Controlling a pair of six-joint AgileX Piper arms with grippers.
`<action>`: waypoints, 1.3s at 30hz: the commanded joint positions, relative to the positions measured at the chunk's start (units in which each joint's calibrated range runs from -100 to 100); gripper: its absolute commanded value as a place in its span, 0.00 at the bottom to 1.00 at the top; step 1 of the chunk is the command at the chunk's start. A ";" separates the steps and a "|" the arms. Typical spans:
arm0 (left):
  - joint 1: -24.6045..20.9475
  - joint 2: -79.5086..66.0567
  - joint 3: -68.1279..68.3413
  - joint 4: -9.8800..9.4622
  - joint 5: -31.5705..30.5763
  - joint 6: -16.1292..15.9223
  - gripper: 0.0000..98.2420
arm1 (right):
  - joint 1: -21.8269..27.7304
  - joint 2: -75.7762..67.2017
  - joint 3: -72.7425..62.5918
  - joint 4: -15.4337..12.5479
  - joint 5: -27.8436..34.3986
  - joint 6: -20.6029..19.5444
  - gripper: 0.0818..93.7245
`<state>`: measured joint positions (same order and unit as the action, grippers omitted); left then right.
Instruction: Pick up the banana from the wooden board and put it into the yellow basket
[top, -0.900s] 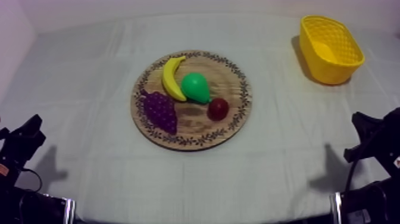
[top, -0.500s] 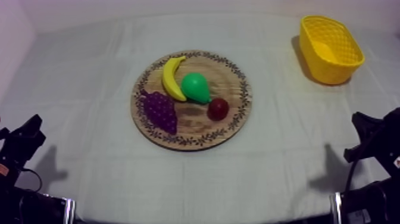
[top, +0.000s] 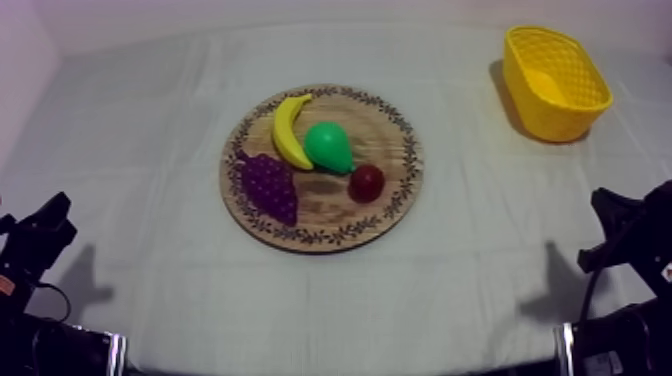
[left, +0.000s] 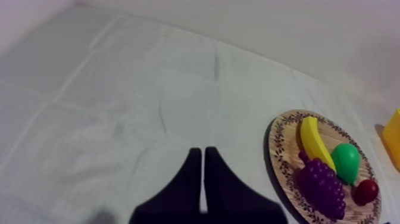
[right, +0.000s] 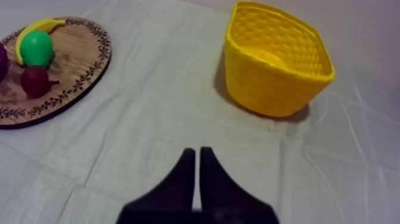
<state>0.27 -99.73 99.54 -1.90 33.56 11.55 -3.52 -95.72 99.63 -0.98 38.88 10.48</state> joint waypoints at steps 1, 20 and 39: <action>-0.02 -0.01 0.01 -0.02 -0.01 0.00 0.00 | 0.00 -0.03 0.04 -0.02 -0.01 0.00 0.00; -0.02 -0.01 0.01 -0.02 -0.01 0.00 0.00 | 0.14 -0.03 0.04 -0.04 -0.04 -1.86 0.00; -0.02 -0.01 0.01 -0.02 -0.01 0.01 0.00 | 6.80 27.60 -25.81 -7.79 -1.85 -0.05 0.00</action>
<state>0.27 -99.73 99.54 -1.90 33.53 11.55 3.02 -74.10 82.12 -7.64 35.15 10.16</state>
